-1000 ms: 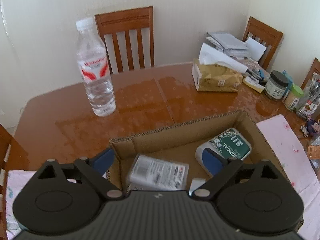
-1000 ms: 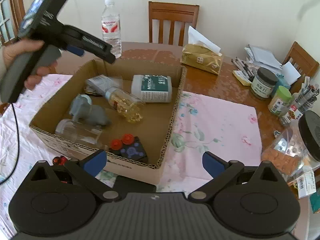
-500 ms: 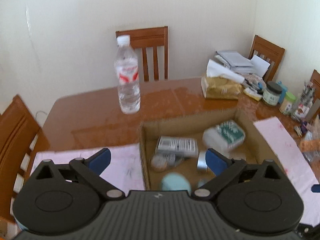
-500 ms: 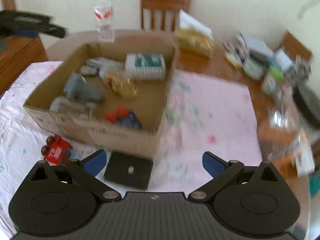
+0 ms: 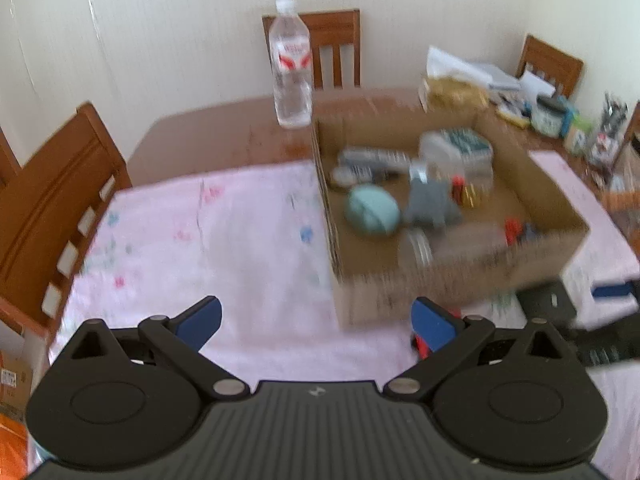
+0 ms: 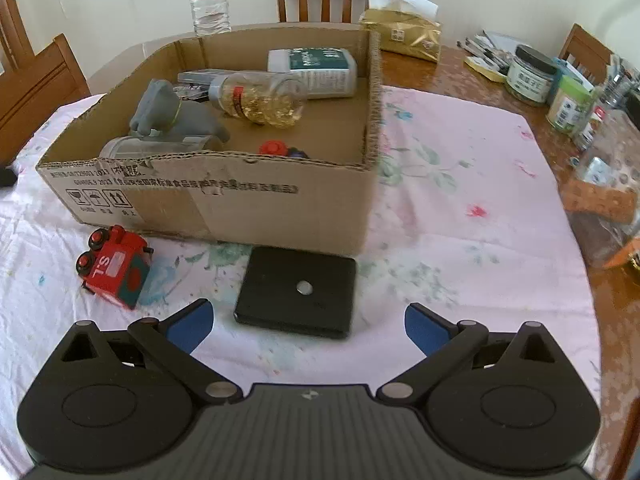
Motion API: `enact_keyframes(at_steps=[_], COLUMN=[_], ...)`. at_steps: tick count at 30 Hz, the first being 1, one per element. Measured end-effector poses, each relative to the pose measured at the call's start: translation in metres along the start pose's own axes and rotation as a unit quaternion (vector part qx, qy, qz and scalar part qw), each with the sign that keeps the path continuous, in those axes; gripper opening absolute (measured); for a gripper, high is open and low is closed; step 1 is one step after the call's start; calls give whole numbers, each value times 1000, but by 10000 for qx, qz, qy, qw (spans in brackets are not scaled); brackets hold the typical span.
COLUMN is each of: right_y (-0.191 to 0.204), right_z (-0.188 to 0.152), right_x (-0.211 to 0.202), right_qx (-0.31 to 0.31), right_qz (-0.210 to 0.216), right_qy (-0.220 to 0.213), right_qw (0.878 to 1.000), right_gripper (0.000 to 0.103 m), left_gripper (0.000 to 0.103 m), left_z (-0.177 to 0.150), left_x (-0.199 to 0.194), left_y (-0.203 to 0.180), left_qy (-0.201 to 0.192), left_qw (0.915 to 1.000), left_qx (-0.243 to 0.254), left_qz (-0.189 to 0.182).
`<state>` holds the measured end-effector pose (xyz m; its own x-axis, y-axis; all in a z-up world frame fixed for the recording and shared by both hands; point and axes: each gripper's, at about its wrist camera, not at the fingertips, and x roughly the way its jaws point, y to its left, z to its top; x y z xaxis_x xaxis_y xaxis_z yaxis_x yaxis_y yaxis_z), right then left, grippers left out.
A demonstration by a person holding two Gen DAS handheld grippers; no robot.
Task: Organize rigid objects
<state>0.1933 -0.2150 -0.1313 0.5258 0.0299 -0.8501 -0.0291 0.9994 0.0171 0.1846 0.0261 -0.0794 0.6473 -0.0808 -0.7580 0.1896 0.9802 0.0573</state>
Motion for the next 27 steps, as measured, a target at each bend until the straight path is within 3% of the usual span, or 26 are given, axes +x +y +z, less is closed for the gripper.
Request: enact_keyframes(at_steps=[7,17,25,27], right_y=[12,-21,-24,-26], right_z=[0,-7,-6,-5], right_x=[20,18,18,18], right_qx=[-140,-165,-303,-332], right_qz=[-224,-109,-8,16], right_qy=[-162,-226,-169,-171], right_qw=[9995,9995,9994,9993], right_gripper=[103,103,103,103], left_gripper=[101,101,102,102], left_z=[-24,-28,-35,-37], left_x=[6,31,64,65], left_y=[-22,-59,-76,-77], left_qy=[332,475,757,678], left_qw=[9991,9976,9961,9968], left_qx=[-29,17,66,46], left_qz=[-246,-504,-444,-419])
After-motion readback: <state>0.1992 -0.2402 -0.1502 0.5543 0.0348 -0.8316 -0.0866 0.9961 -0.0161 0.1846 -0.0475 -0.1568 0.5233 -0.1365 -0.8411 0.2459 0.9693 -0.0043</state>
